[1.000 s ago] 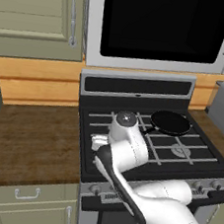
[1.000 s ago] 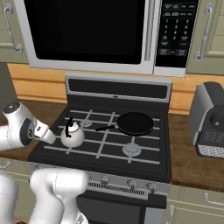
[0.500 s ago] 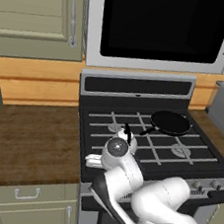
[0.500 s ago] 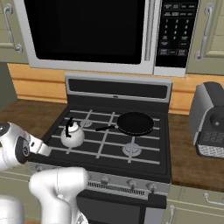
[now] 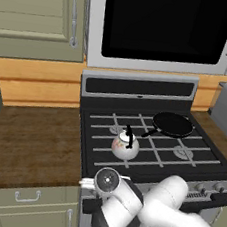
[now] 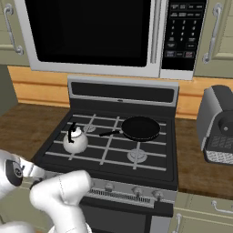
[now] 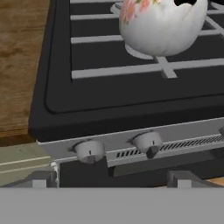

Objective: Pick the kettle from the counter and place it on a stove burner. Then turn the burner on.

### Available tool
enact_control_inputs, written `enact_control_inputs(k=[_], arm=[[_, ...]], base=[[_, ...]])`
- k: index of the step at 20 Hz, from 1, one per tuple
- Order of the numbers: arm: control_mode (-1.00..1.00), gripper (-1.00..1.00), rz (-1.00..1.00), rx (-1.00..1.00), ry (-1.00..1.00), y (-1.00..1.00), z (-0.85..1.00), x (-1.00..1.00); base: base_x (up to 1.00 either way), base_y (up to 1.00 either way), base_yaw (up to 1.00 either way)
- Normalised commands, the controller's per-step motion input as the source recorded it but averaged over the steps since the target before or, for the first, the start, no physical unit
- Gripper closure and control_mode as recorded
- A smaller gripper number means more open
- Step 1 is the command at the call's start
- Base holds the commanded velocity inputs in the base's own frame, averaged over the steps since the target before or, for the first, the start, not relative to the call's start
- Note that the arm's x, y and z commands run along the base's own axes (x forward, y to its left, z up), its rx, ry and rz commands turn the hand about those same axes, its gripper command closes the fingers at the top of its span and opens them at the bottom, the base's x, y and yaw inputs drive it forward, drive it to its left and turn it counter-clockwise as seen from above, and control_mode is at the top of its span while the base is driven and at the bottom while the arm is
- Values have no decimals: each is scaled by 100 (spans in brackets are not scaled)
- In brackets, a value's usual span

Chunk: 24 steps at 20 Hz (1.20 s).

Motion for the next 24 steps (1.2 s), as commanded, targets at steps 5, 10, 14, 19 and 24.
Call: enact_control_inputs(k=[5, 10, 14, 19, 24], arm=[[-100, -100, 0, -4, -4, 0, -50, -4], [-100, -100, 9, -1, -27, 5, -40, 0], [-100, -100, 10, 0, -24, 19, -7, 1], [-100, -100, 6, 0, -15, 1, 0, 16], [-100, -100, 6, 0, -18, -3, 10, 34]], base=[[0, 0, 0], [0, 0, 0], [0, 0, 0], [0, 0, 0], [0, 0, 0]])
